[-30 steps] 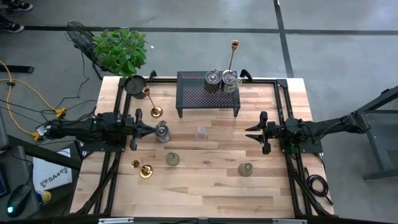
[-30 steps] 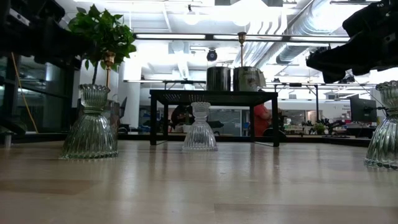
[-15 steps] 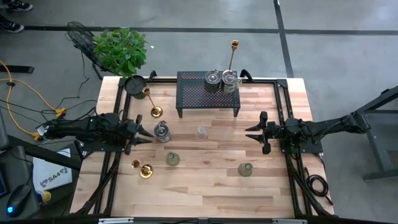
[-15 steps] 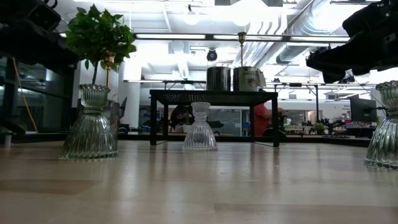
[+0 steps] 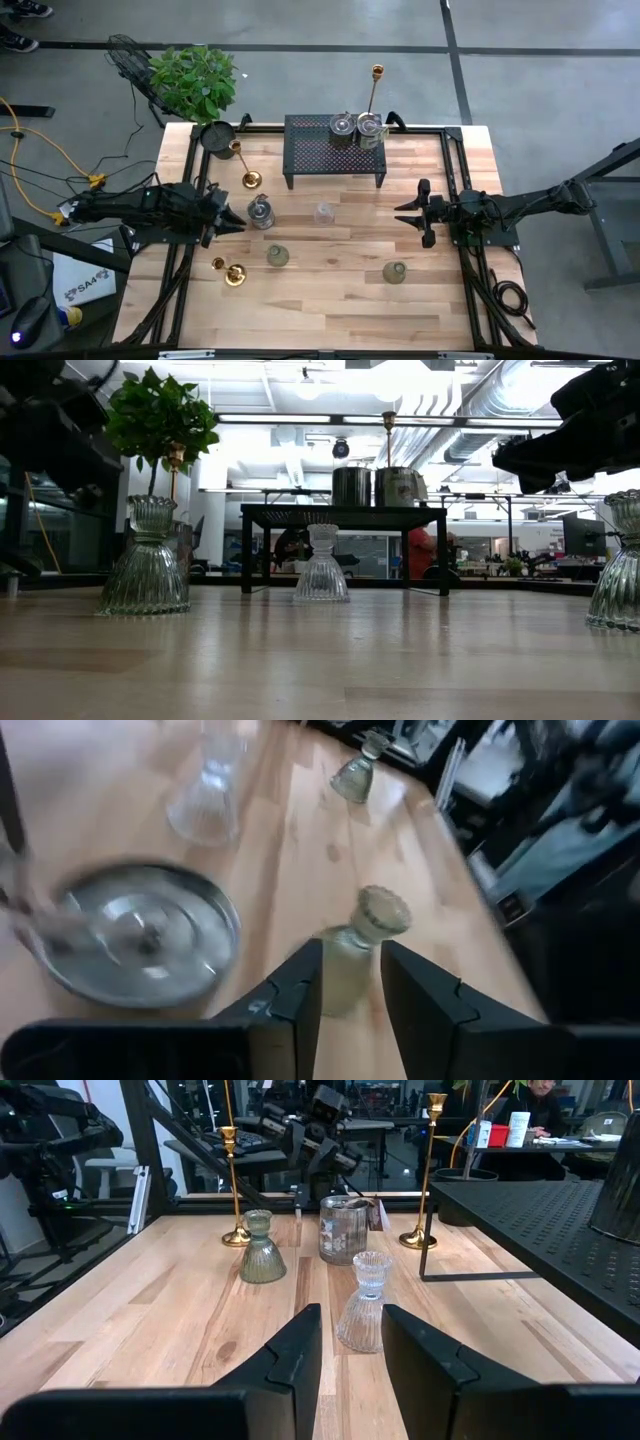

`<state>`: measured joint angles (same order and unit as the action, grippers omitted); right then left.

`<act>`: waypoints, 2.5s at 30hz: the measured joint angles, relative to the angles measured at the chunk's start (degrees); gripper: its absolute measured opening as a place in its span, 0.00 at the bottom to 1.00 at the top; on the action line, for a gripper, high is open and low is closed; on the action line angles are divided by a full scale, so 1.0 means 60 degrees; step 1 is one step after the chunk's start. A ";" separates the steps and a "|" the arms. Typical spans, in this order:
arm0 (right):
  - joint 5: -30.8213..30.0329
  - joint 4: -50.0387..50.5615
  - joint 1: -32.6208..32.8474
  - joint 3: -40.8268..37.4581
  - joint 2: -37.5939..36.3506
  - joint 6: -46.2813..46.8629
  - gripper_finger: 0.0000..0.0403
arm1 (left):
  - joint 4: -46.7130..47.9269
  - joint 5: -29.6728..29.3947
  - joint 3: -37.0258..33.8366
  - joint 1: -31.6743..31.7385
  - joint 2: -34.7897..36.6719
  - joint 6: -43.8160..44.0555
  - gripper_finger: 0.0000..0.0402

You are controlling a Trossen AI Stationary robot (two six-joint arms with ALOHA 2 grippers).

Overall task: Pick & Place candle stick holders
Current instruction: Put the bottom gold candle holder on the shelf aligned with the other gold candle holder on the shelf

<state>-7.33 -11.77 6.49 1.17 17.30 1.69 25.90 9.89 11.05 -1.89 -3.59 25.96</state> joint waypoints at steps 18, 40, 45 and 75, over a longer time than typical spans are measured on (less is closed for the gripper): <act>-0.0001 0.0000 0.0003 0.0000 0.0000 0.0004 0.25 | 0.0420 0.1308 0.1872 0.0000 -0.1158 0.0332 0.25; 0.0003 0.0000 0.0003 0.0000 0.0000 0.0001 0.25 | 0.5509 0.4517 0.5219 -0.0004 -0.4572 -0.2533 0.25; 0.0003 0.0000 0.0003 0.0000 0.0000 0.0000 0.25 | 0.6973 0.4179 0.5759 -0.0004 -0.5212 -0.3598 0.25; 0.0003 0.0000 0.0002 0.0000 0.0000 0.0001 0.25 | 0.7659 0.3705 0.5756 -0.0577 -0.5989 -0.2069 0.25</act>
<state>-7.31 -11.77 6.50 1.17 17.30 1.70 71.86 32.12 45.58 -5.35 -39.53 13.54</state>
